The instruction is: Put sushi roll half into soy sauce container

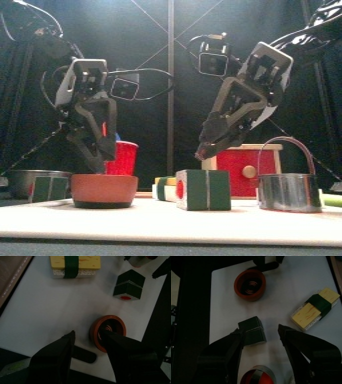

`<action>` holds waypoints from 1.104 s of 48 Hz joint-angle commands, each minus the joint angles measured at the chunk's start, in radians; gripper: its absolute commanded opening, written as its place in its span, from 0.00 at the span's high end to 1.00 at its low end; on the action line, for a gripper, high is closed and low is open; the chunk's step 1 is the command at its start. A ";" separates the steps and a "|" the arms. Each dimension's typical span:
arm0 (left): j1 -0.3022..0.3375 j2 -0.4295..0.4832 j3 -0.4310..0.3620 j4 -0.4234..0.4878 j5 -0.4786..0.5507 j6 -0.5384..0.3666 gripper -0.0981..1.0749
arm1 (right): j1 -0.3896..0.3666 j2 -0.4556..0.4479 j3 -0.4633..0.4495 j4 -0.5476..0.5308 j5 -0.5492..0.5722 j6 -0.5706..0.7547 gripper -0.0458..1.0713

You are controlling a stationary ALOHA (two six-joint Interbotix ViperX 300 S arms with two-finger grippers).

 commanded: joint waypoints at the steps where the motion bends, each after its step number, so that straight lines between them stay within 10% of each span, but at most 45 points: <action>1: 0.012 -0.029 0.000 0.008 -0.012 0.003 0.22 | 0.003 -0.014 -0.026 0.002 -0.005 0.002 0.17; 53: 0.072 -0.247 0.241 0.023 -0.328 -0.003 0.22 | 0.071 0.135 -0.141 0.005 0.043 -0.009 0.16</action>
